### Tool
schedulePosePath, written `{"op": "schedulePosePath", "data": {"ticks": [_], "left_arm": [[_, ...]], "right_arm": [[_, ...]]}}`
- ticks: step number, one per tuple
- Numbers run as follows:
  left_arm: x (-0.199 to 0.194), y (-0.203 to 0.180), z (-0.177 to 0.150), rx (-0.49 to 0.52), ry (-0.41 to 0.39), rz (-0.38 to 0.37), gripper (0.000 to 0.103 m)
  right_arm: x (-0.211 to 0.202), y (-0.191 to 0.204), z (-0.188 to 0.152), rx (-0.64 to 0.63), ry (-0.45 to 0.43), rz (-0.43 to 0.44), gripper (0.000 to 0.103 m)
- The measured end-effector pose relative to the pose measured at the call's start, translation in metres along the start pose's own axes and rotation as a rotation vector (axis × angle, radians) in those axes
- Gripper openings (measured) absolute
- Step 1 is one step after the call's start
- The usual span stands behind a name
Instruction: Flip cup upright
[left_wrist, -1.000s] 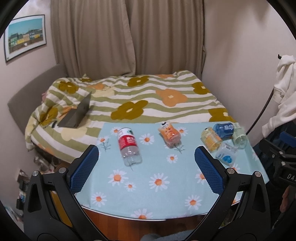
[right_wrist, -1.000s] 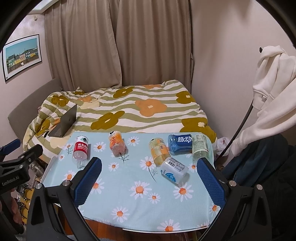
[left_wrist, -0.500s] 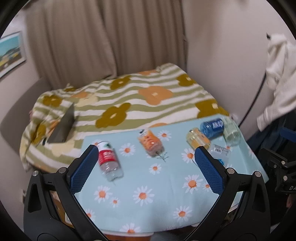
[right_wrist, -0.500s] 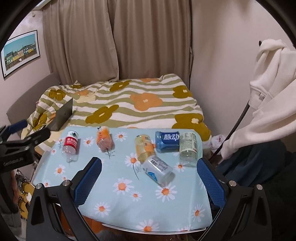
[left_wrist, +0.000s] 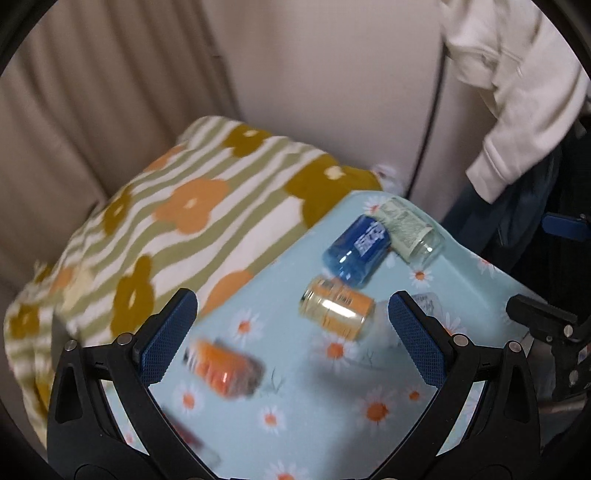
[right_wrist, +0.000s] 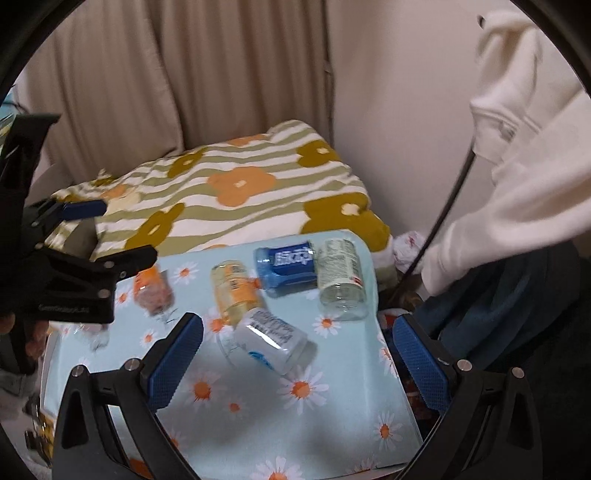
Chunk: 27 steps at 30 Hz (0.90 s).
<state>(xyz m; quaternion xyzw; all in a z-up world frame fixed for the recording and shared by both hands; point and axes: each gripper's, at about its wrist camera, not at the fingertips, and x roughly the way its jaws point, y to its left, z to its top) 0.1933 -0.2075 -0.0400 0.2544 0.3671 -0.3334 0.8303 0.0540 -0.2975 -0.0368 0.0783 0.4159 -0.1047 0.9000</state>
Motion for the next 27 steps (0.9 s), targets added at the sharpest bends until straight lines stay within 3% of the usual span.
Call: {"op": "schedulePosePath", "data": {"ticks": [4,13,20,23,27], "left_arm": [[0.042,-0.013,0.024,0.130,0.036,-0.088,0.103],[0.132,-0.040,0.045,0.326,0.165,-0.280,0.103],[0.186,-0.062,0.042,0.432,0.270,-0.356,0.103],[0.197,-0.065,0.038,0.468,0.298,-0.355,0.103],[0.209,-0.068,0.033,0.490,0.334,-0.363,0.093]], "right_arm": [[0.011,-0.011,0.001,0.069,0.021,-0.044,0.103],[0.036,-0.038,-0.008,0.224,0.089,-0.137,0.103],[0.058,-0.045,-0.020,0.281,0.141,-0.188,0.103],[0.064,-0.046,-0.025,0.297,0.150,-0.197,0.103],[0.071,-0.051,-0.029,0.324,0.150,-0.197,0.103]]}}
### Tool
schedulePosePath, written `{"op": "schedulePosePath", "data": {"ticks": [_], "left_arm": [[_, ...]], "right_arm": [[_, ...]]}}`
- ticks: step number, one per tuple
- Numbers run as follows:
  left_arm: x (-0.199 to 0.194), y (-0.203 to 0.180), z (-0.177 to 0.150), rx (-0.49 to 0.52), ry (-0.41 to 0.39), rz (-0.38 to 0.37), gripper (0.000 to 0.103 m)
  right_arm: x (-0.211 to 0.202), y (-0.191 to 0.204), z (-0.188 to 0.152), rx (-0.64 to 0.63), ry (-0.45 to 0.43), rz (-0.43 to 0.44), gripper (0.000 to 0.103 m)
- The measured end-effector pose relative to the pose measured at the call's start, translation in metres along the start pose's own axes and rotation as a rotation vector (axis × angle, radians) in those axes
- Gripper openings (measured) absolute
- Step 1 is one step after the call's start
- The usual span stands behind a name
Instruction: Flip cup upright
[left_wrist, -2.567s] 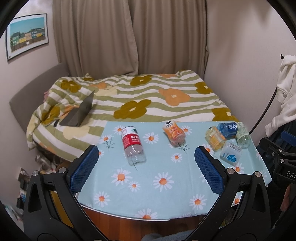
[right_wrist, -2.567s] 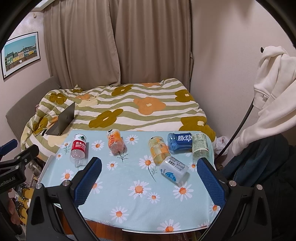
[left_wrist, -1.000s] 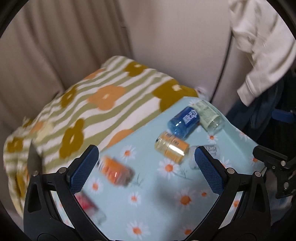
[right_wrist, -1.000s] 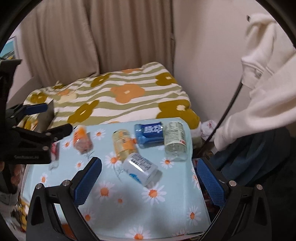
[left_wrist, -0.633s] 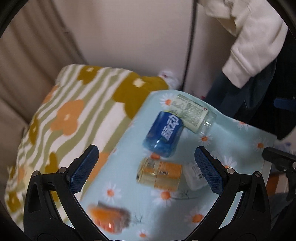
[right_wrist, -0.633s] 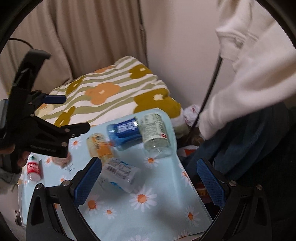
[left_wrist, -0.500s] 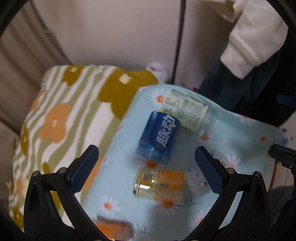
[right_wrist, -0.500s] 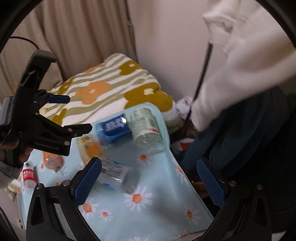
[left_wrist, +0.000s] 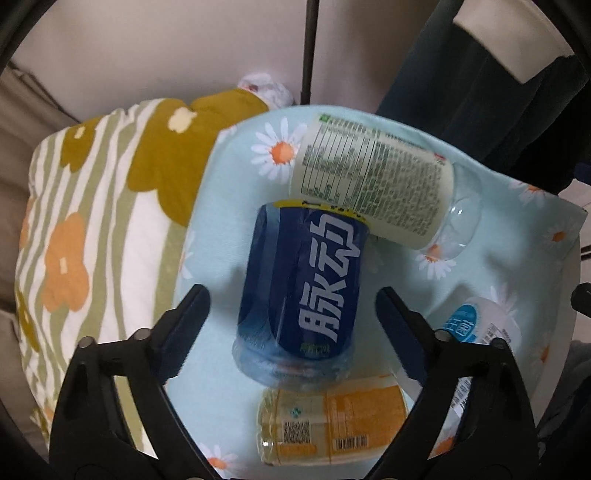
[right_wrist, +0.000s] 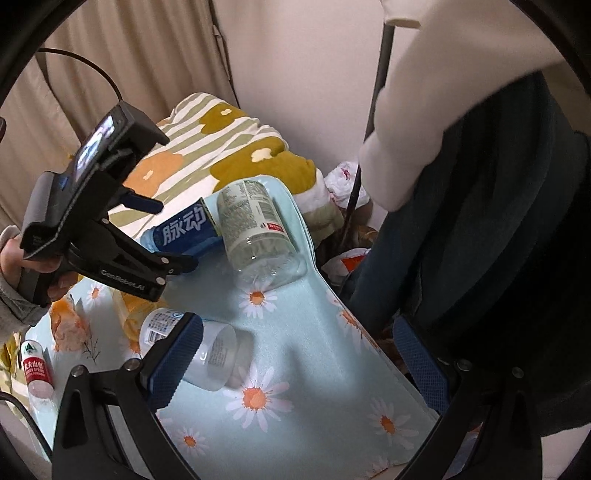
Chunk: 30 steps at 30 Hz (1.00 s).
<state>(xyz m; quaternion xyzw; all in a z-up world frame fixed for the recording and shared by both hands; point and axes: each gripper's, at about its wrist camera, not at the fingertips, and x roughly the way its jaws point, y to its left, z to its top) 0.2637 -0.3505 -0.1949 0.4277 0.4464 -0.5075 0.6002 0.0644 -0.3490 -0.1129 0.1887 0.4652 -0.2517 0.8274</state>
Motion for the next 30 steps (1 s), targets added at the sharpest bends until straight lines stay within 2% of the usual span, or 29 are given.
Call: {"op": "schedulePosePath", "data": {"ticks": [2,4,12,18,23,30], "left_arm": [[0.008,0.000,0.000,0.008,0.016,-0.009,0.086],[0.012,-0.002,-0.001,0.020,0.028,-0.014,0.072],[0.008,-0.002,-0.001,0.030,0.008,-0.004,0.071],[-0.021,-0.001,-0.005,-0.001,-0.028,0.027,0.071],[-0.063,-0.002,-0.021,-0.106,-0.065,0.055,0.071],[-0.112,-0.020,-0.076,-0.364,-0.106,0.089,0.071]], "right_arm": [[0.003,-0.001,-0.002,0.011,0.005,0.000,0.103],[0.005,-0.003,-0.004,0.017,0.010,-0.001,0.103],[0.000,-0.003,-0.008,0.024,0.011,-0.014,0.103],[-0.011,0.000,-0.005,0.008,-0.007,-0.008,0.103],[-0.027,0.007,0.002,-0.025,-0.027,0.030,0.103],[-0.047,0.015,0.008,-0.121,-0.025,0.106,0.103]]}}
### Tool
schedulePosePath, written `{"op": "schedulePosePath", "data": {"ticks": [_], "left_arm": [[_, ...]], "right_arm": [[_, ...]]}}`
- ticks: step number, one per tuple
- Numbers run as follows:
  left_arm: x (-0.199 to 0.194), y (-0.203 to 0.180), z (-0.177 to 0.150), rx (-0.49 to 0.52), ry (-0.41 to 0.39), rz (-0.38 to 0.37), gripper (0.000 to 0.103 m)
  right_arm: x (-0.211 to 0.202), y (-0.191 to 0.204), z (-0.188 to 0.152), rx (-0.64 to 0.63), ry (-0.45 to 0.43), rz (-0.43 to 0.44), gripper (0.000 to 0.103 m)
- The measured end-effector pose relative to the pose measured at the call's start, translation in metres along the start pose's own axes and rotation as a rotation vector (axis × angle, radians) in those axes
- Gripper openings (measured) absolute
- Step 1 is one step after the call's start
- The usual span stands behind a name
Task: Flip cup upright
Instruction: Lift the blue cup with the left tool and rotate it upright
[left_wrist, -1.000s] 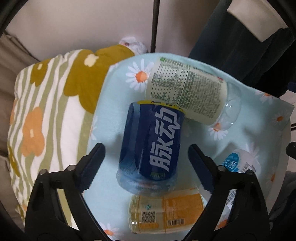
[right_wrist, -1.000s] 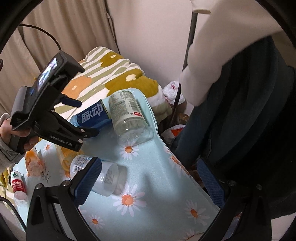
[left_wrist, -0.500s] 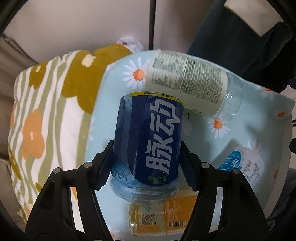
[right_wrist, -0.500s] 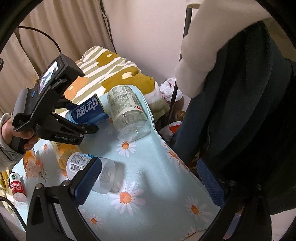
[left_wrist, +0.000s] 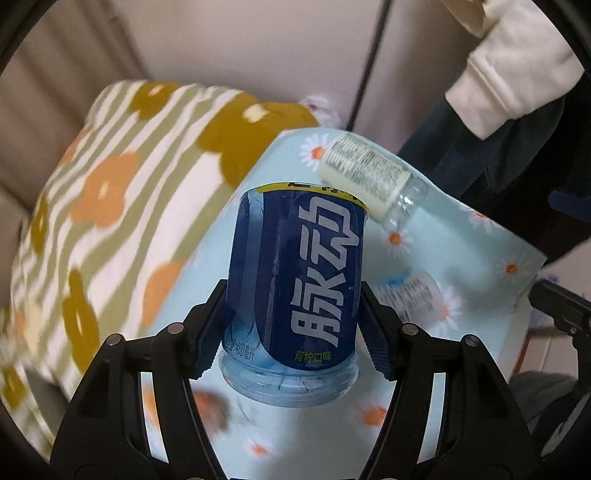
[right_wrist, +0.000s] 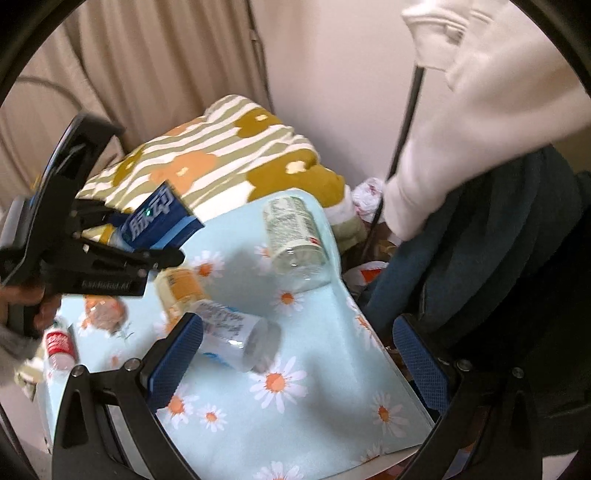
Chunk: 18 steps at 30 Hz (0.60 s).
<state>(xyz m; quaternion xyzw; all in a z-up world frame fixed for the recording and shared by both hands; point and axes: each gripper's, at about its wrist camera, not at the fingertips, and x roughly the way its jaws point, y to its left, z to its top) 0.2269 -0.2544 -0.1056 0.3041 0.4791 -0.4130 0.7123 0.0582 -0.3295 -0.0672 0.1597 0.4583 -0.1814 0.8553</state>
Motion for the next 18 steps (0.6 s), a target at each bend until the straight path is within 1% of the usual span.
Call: {"op": "schedulePosePath", "data": {"ticks": [2,3,6,8,13,18], "left_arm": [[-0.010,0.002,-0.021,-0.086,0.002,0.012,0.071],[-0.016,0.003,-0.036,-0.151,0.009,0.015,0.071],[-0.023,0.001,-0.069,-0.280,0.027,0.019,0.071],[-0.026,-0.003,-0.099,-0.383,0.039,0.033,0.071],[-0.020,-0.013,-0.153,-0.593,0.062,0.057,0.071],[-0.007,-0.021,-0.193,-0.794,0.081,0.069,0.071]], "right_arm": [[-0.006,0.003,-0.001,-0.034,-0.001,0.033,0.103],[-0.007,0.004,0.000,-0.051,-0.001,0.046,0.103],[-0.012,0.014,-0.002,-0.113,-0.002,0.094,0.103],[-0.014,0.020,-0.006,-0.154,0.000,0.123,0.103],[-0.011,0.036,-0.021,-0.253,0.031,0.188,0.103],[0.000,0.047,-0.037,-0.330,0.078,0.229,0.103]]}}
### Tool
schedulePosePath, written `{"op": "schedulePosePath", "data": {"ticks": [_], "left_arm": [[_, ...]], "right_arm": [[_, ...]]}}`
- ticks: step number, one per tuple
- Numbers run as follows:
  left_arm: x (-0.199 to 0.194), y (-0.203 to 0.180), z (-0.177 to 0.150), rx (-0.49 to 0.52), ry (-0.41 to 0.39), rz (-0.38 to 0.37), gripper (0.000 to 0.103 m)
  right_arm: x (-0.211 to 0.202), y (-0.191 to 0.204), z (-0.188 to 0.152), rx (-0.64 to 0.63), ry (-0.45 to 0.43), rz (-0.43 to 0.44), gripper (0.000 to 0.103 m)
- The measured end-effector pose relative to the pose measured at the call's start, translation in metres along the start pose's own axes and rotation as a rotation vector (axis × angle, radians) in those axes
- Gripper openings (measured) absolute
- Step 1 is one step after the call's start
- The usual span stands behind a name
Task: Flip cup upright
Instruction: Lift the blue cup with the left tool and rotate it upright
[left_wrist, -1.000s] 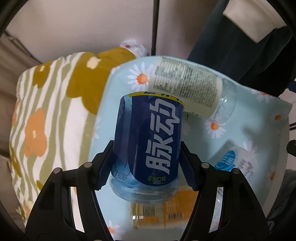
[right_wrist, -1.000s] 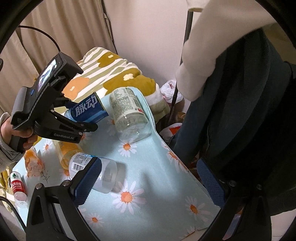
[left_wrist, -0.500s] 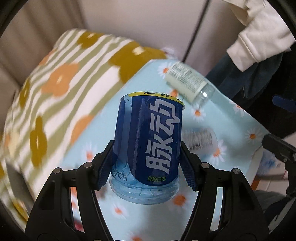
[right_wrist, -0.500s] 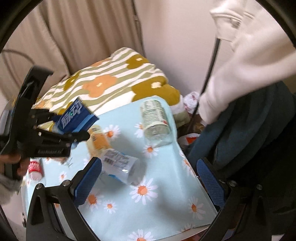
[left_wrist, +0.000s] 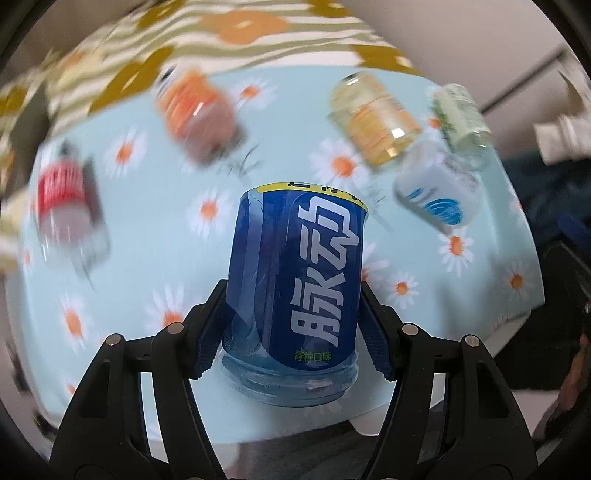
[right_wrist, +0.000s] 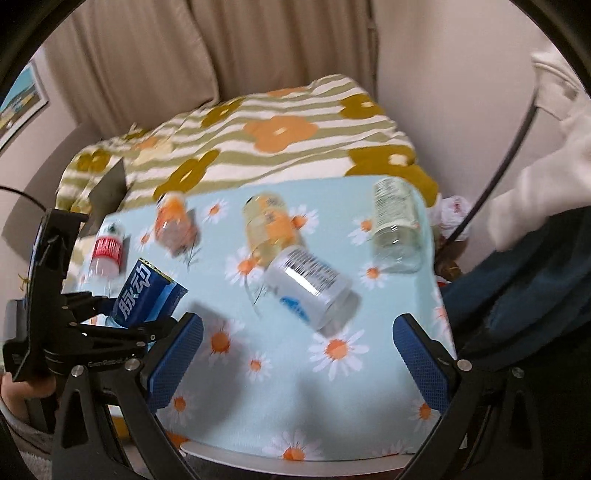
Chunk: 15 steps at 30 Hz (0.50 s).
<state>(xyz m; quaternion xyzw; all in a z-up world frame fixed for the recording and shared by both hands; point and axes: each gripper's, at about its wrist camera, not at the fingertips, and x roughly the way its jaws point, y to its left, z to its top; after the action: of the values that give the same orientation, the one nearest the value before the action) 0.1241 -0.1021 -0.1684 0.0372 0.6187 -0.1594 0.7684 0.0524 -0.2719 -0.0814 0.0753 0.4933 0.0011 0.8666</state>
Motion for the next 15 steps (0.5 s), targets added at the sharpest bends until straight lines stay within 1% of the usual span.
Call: {"op": "schedulePosePath", "data": {"ticks": [2,3,8,11,15], "left_arm": [[0.010,0.007,-0.011,-0.076,0.004,-0.009,0.071],[0.015,0.009,-0.013,-0.099,0.007,-0.011,0.071],[0.030,0.015,-0.022,-0.175,0.017,-0.018,0.071],[0.035,0.019,-0.029,-0.189,0.021,-0.022,0.071],[0.035,0.016,-0.029,-0.183,0.017,-0.011,0.072]], "right_arm": [[0.005,0.005,-0.004,-0.029,0.019,0.007,0.103],[0.007,0.007,-0.006,-0.043,0.027,0.009,0.103],[0.020,0.011,-0.013,-0.076,0.062,0.018,0.103],[0.023,0.013,-0.016,-0.084,0.071,0.024,0.103],[0.024,0.017,-0.016,-0.095,0.075,0.031,0.103]]}}
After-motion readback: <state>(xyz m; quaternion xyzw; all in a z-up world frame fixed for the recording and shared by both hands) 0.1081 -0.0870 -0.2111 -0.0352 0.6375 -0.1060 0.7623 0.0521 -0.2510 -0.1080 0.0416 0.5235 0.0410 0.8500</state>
